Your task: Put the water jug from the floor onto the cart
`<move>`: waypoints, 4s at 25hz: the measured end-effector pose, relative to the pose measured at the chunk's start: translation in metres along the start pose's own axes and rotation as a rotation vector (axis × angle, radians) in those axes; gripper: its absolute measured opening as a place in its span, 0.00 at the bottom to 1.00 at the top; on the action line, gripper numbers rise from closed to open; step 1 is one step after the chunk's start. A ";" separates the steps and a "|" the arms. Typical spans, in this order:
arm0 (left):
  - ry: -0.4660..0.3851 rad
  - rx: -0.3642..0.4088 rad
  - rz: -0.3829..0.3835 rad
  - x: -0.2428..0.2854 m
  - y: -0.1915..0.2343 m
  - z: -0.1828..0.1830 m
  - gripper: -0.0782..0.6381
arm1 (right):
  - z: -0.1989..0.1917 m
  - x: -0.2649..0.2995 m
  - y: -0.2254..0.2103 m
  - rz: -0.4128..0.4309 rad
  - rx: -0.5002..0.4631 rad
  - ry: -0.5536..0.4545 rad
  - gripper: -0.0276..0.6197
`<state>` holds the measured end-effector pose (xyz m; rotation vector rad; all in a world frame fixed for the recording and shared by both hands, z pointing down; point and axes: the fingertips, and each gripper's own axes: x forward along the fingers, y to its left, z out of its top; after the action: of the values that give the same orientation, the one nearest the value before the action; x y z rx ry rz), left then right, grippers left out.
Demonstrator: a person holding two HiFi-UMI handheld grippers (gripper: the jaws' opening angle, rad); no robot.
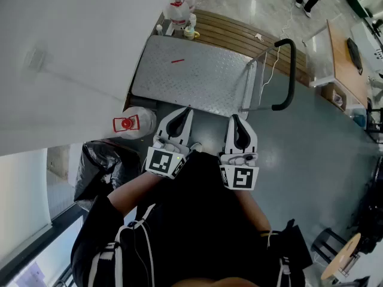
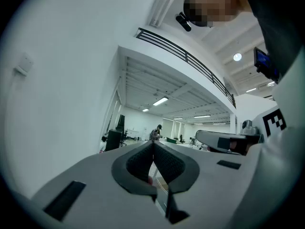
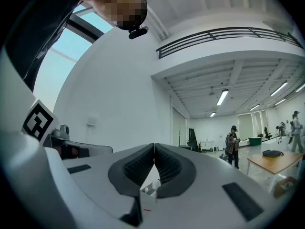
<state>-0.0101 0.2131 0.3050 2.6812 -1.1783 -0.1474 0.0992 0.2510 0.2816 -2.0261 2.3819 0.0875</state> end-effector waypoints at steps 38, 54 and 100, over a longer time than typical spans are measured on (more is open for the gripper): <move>-0.028 0.035 0.057 -0.023 -0.007 -0.009 0.13 | -0.018 -0.024 0.013 0.085 0.051 -0.023 0.07; 0.010 -0.042 0.049 0.014 0.047 -0.013 0.13 | -0.043 0.032 0.012 0.053 0.050 0.102 0.07; -0.078 -0.032 0.119 0.107 0.230 0.053 0.13 | -0.039 0.261 0.033 0.094 -0.023 0.159 0.07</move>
<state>-0.1113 -0.0251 0.3053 2.5903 -1.3430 -0.2517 0.0259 -0.0027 0.3100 -2.0009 2.5819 -0.0480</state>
